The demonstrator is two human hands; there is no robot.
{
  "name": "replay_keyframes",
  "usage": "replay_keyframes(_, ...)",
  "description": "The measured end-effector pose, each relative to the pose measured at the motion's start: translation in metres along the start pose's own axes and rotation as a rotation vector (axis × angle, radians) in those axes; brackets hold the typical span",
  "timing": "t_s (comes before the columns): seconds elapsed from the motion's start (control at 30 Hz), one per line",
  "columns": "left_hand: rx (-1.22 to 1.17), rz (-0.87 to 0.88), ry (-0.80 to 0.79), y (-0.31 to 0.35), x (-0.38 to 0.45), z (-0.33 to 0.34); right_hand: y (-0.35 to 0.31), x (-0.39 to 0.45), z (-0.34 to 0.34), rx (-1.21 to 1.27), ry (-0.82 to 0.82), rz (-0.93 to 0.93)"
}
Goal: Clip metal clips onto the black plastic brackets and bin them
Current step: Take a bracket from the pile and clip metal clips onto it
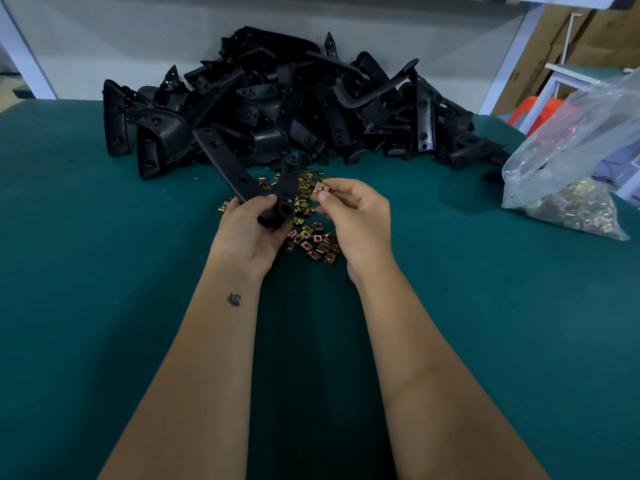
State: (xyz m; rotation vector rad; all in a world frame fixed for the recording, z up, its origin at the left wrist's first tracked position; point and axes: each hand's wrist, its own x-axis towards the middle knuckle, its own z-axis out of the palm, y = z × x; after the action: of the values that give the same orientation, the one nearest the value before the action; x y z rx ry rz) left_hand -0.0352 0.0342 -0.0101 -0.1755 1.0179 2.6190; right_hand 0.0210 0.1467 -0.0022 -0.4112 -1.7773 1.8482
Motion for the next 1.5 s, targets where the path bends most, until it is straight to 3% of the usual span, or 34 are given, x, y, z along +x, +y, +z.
replay_keyframes(0.17,-0.014,-0.024,0.001,-0.002,0.0,0.002,0.001,0.0,0.001,-0.004,-0.026,-0.056)
replay_keyframes(0.5,0.192,0.063,0.026,-0.008,-0.003,0.009,0.004,0.003,0.002,0.031,-0.022,-0.008)
replay_keyframes(0.97,0.037,0.039,-0.075,-0.005,-0.009,0.01,-0.001,0.0,0.0,0.213,-0.078,0.032)
replay_keyframes(1.5,0.13,0.01,-0.163,-0.004,-0.014,0.01,0.0,0.002,-0.002,0.241,-0.012,0.026)
